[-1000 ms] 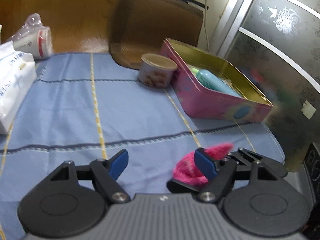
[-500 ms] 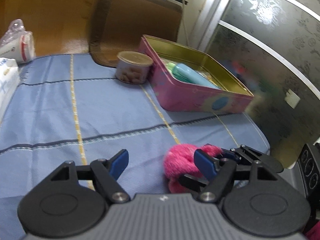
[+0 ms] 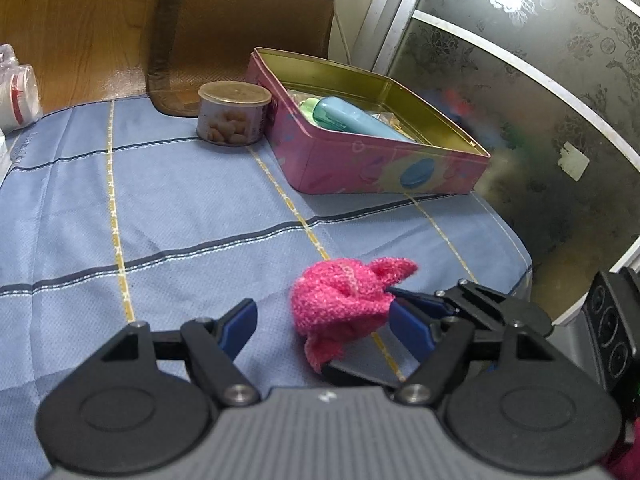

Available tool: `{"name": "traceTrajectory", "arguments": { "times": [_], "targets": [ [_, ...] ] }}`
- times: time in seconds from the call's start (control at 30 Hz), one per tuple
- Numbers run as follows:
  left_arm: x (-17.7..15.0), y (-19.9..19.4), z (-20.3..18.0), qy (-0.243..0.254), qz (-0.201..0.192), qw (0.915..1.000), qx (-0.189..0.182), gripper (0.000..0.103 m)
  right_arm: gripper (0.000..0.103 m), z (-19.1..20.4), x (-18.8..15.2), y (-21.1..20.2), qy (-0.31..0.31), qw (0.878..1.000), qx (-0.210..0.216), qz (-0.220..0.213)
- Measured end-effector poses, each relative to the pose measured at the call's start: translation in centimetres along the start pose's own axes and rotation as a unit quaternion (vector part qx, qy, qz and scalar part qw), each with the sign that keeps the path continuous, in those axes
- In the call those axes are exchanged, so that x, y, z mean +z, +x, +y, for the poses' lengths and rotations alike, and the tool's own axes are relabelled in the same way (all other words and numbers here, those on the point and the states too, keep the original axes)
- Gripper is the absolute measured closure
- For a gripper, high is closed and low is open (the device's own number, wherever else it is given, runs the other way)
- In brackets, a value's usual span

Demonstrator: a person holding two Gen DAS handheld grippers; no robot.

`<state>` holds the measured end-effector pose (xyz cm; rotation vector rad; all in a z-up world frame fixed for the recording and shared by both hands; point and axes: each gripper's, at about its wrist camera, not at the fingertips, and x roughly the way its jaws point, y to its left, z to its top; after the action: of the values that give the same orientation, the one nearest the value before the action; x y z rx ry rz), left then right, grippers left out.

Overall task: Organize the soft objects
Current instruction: 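Carry the pink sock into the pink tin and open both grippers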

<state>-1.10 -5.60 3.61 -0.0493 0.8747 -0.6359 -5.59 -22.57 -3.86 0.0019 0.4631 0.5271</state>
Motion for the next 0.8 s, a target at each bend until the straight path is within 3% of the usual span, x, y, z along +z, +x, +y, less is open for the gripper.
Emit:
{"name": "traceTrajectory", "arguments": {
  "times": [0.1, 0.13, 0.17, 0.2, 0.27, 0.43, 0.53, 0.63, 0.73, 0.77, 0.8],
  "targets": [
    [0.0, 0.5, -0.3, 0.004, 0.006, 0.9999, -0.007, 0.029, 0.027, 0.1, -0.3, 0.5, -0.005, 1.0, 0.004, 0.003],
    [0.0, 0.8, -0.4, 0.006, 0.01, 0.9999, -0.009, 0.04, 0.028, 0.1, -0.4, 0.5, -0.008, 1.0, 0.004, -0.001],
    [0.0, 1.3, -0.5, 0.008, 0.017, 0.9997, -0.013, 0.05, 0.046, 0.1, -0.5, 0.5, -0.012, 1.0, 0.003, -0.006],
    [0.1, 1.6, -0.6, 0.009, 0.017, 0.9998, -0.002, 0.051, 0.054, 0.0, -0.4, 0.5, -0.014, 1.0, -0.006, -0.009],
    [0.9, 1.7, -1.2, 0.024, 0.012, 0.9996, 0.007, 0.056, 0.056, -0.8, 0.1, 0.6, -0.005, 1.0, -0.011, -0.016],
    [6.7, 1.4, -4.7, 0.101, -0.038, 0.9941, 0.013, 0.055, 0.056, -4.0, 3.8, -0.3, 0.008, 0.995, -0.043, -0.088],
    [10.3, 3.3, -6.5, 0.132, -0.062, 0.9889, 0.025, 0.051, 0.055, -7.1, 7.1, 0.5, 0.03, 0.992, -0.067, -0.105],
    [13.4, 6.5, -6.6, 0.12, -0.06, 0.99, 0.042, 0.041, 0.051, -10.3, 9.2, 3.2, 0.037, 0.991, -0.091, -0.093],
    [14.9, 8.2, -5.9, 0.089, -0.068, 0.9886, 0.1, 0.04, 0.045, -12.9, 10.0, 5.7, 0.028, 0.976, -0.198, -0.083],
    [14.9, 8.0, -5.9, 0.082, -0.075, 0.989, 0.098, 0.037, 0.045, -13.8, 10.0, 5.7, 0.044, 0.971, -0.222, -0.081],
    [14.8, 7.5, -5.7, 0.08, -0.081, 0.9892, 0.092, 0.036, 0.045, -14.7, 9.8, 5.2, 0.069, 0.969, -0.218, -0.09]
  ]
}}
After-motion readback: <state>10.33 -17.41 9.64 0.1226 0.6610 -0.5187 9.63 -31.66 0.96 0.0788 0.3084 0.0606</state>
